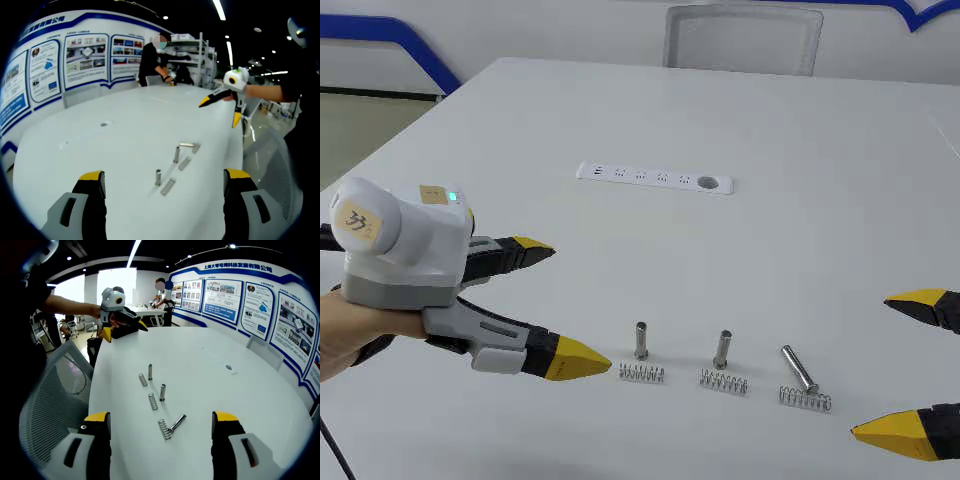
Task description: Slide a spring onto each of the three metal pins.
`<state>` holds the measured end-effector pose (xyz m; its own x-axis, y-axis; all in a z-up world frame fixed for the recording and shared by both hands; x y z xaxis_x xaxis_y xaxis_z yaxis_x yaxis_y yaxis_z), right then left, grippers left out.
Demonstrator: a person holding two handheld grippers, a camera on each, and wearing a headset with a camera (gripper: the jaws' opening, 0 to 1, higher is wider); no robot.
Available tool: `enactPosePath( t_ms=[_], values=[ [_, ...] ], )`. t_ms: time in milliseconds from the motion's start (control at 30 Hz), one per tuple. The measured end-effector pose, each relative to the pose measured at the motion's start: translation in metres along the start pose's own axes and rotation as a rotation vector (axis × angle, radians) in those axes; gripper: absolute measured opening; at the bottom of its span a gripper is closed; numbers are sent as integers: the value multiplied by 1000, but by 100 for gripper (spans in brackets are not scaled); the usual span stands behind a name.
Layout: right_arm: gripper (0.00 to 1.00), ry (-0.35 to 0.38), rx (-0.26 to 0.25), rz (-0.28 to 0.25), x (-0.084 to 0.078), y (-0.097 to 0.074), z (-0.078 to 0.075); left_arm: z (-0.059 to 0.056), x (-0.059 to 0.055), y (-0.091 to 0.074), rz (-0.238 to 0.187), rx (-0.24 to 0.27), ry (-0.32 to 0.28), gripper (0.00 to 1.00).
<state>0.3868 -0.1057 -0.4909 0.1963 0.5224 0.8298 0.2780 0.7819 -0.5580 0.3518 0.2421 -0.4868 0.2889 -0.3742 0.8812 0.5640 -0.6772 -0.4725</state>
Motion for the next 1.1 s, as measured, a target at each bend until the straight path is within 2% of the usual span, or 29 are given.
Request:
enactPosePath(
  t_ms=[367,633,833,967,1100],
  values=[
    [84,-3,8,12,0,3,2,-2,-1,0,2,-4,7,100],
    [83,33,4,-30,5,4,-1,-1,-4,-4,8,5,6,100],
    [83,16,-4,-22,5,3,-1,-2,-2,-5,0,13,9,100],
    [82,31,-3,-33,5,2,-1,-5,-3,-4,9,9,18,100],
    [82,24,-10,-19,3,2,0,-8,-5,-3,25,19,35,100]
  ],
)
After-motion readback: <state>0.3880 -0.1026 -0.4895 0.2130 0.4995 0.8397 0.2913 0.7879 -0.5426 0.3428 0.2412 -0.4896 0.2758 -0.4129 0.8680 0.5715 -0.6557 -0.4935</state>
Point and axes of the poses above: the centre of the closed fingertips' face, and the gripper's own axes: y roughly forward along the fingers, z roughly to its left, x roughly out of its top, the point moved 8 cm from there along -y, roughly backward along the fingers, and after that the axes turned 6 degrees about y, right-handed, at the moved point
